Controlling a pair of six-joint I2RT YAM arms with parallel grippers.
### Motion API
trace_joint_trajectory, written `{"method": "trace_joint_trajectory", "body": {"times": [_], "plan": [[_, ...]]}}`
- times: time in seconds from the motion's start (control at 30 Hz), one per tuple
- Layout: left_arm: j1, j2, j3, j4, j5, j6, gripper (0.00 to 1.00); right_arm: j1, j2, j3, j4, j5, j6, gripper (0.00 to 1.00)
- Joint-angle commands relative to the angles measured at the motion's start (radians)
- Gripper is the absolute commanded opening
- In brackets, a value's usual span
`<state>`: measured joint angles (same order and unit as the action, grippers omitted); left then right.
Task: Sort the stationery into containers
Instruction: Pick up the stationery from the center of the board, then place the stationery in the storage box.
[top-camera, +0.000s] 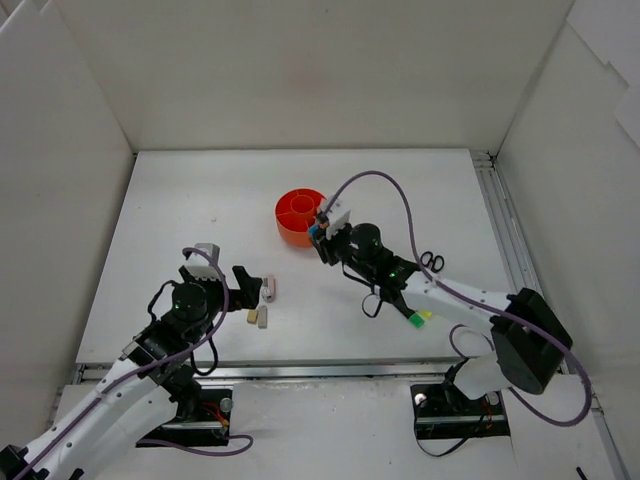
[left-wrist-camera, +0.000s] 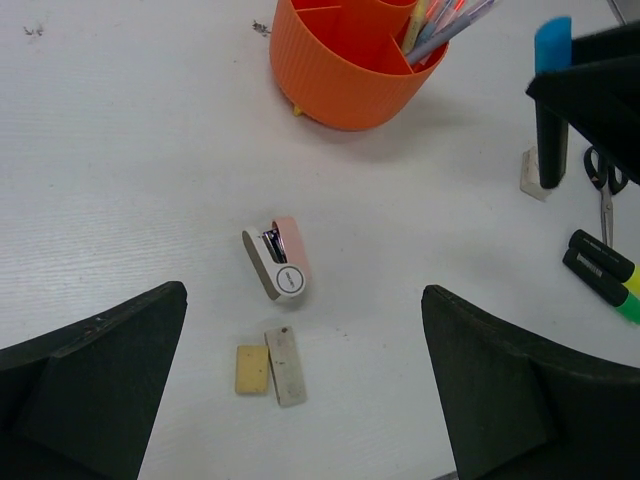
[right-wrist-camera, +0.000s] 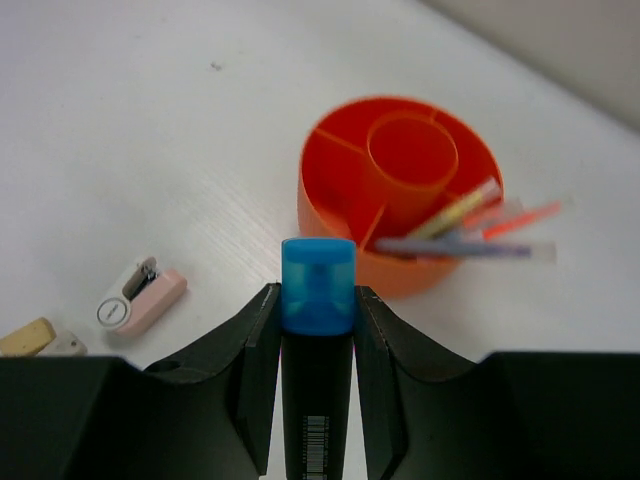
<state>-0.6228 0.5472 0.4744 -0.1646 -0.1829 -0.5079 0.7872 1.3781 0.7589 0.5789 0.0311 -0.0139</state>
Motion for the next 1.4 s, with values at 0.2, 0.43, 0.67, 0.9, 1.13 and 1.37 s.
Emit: {"method": "trace_joint_trajectory", "body": {"times": [0.2, 0.43, 0.67, 0.9, 1.13, 1.37], "plan": [[-0.006, -0.09, 0.029, -0.096, -0.095, -0.052, 0.99, -0.051, 0.298, 0.379, 0.234, -0.474, -0.396, 0.07], [-0.006, -0.102, 0.049, -0.167, -0.159, -0.087, 0.99, -0.098, 0.487, 0.575, 0.236, -0.617, -0.393, 0.08], [-0.006, -0.082, 0.064, -0.187, -0.194, -0.101, 0.99, -0.143, 0.608, 0.678, 0.236, -0.695, -0.362, 0.12], [-0.006, -0.032, 0.081, -0.207, -0.22, -0.104, 1.0, -0.166, 0.65, 0.677, 0.236, -0.724, -0.339, 0.15], [-0.006, -0.02, 0.087, -0.207, -0.227, -0.104, 0.99, -0.178, 0.645, 0.648, 0.239, -0.732, -0.314, 0.24], [-0.006, -0.043, 0.089, -0.227, -0.237, -0.103, 0.99, -0.181, 0.581, 0.617, 0.237, -0.712, -0.265, 0.57]]}}
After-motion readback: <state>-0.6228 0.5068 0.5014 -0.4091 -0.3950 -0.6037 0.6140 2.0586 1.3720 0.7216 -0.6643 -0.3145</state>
